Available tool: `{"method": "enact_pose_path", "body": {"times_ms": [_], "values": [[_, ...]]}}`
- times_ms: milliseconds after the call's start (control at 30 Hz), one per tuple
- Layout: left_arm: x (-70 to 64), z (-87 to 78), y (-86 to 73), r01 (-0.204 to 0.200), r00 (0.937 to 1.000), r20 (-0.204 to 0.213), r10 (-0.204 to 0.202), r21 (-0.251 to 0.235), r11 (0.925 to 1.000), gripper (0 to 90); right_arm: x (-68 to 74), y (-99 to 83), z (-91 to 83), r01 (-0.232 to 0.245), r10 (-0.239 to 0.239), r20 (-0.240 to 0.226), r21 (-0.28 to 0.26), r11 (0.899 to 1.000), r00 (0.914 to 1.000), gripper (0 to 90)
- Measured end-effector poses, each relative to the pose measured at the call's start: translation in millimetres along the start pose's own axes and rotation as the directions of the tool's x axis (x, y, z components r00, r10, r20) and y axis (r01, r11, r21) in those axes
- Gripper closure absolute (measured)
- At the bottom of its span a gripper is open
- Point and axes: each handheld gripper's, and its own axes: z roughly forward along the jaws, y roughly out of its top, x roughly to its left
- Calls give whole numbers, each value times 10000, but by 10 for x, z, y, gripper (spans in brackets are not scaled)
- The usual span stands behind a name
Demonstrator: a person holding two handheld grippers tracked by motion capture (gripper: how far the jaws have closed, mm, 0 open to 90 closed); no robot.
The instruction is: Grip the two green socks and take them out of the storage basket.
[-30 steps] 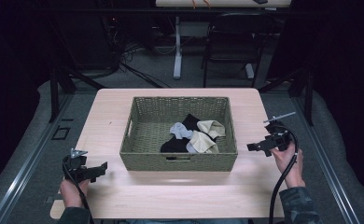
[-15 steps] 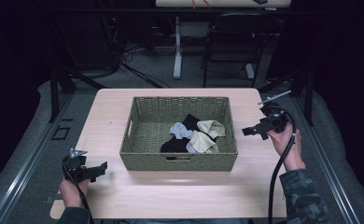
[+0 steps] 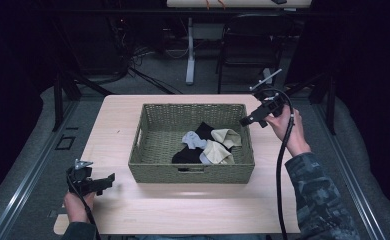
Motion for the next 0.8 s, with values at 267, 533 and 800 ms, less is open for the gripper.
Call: {"method": "enact_pose_path", "body": {"times_ms": [267, 533, 800], "values": [[1, 5, 1, -10, 10000, 33, 10, -8, 10000, 1, 85, 272, 278, 497, -488, -128, 729, 9961, 9987, 3], [-3, 7, 2, -13, 9999, 101, 13, 32, 10000, 1, 82, 401, 543, 666, -639, -279, 1125, 9914, 9976, 18], [-5, -2, 7, -50, 9999, 154, 48, 128, 9999, 1, 45, 490, 831, 686, -637, -362, 1540, 9857, 9973, 122]]}}
